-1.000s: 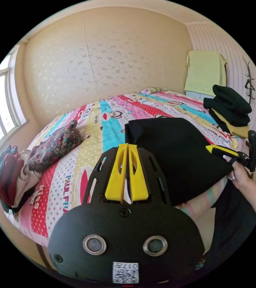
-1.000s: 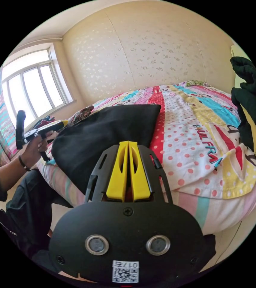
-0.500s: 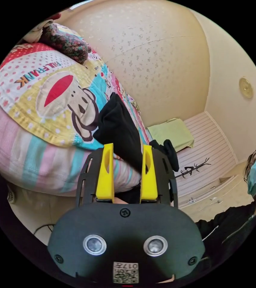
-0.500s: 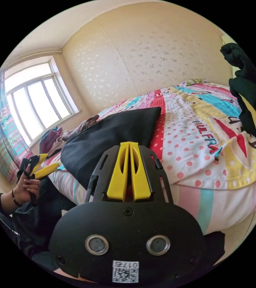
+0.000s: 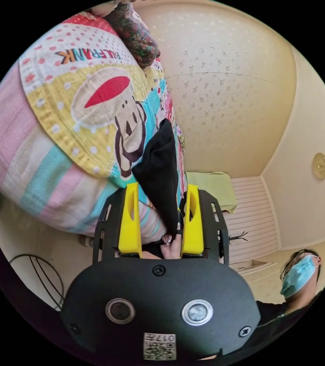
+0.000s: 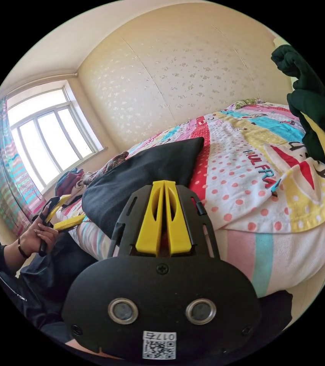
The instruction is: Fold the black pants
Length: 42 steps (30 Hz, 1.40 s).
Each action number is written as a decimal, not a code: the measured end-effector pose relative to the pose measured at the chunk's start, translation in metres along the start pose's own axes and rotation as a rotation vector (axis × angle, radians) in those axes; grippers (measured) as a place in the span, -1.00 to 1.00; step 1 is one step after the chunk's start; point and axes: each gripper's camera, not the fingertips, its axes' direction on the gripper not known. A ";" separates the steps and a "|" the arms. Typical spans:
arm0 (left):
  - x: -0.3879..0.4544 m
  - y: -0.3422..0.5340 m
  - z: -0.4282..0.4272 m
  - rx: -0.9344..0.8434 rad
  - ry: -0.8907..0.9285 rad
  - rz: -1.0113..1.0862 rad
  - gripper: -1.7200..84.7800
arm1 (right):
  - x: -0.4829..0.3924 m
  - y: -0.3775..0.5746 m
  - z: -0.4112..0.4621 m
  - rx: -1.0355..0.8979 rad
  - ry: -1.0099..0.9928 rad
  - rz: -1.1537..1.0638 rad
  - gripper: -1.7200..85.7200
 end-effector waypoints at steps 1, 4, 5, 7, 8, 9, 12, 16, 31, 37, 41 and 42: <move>0.005 -0.008 -0.002 0.002 0.013 -0.017 -0.56 | 0.001 -0.002 -0.001 0.000 0.000 0.001 -0.95; 0.015 -0.026 -0.005 -0.009 0.035 -0.067 -0.55 | 0.007 -0.013 -0.009 0.001 0.000 0.002 -0.95; 0.020 -0.031 -0.006 -0.013 0.035 -0.078 -0.55 | 0.009 -0.018 -0.013 0.003 -0.001 0.002 -0.95; 0.030 -0.034 -0.009 -0.009 0.028 -0.085 -0.55 | 0.014 -0.026 -0.019 0.007 -0.008 0.007 -0.95; 0.038 -0.036 -0.011 -0.007 0.015 -0.087 -0.57 | 0.019 -0.031 -0.024 0.014 -0.020 0.015 -0.95; 0.041 -0.037 -0.012 -0.008 0.004 -0.088 -0.59 | 0.023 -0.037 -0.031 0.022 -0.033 0.025 -0.95; 0.048 -0.042 -0.018 -0.023 -0.023 -0.159 -0.73 | 0.022 -0.060 -0.056 0.001 -0.058 0.023 -0.94; 0.070 -0.048 -0.021 -0.038 0.199 -0.118 -0.83 | -0.030 -0.088 -0.109 0.044 -0.071 -0.104 -0.93; 0.143 -0.049 0.013 -0.074 0.192 0.009 -0.84 | 0.041 -0.089 -0.095 0.284 -0.799 1.086 -0.39; 0.144 -0.041 0.026 -0.100 0.173 0.040 -0.83 | 0.080 -0.143 -0.090 0.311 -0.774 1.170 -0.41; 0.124 -0.014 0.028 -0.036 0.163 0.012 -0.82 | 0.086 -0.162 -0.078 0.311 -0.755 1.246 -0.53; 0.120 -0.008 0.028 -0.018 0.156 0.003 -0.81 | 0.088 -0.162 -0.073 0.310 -0.772 1.317 -0.57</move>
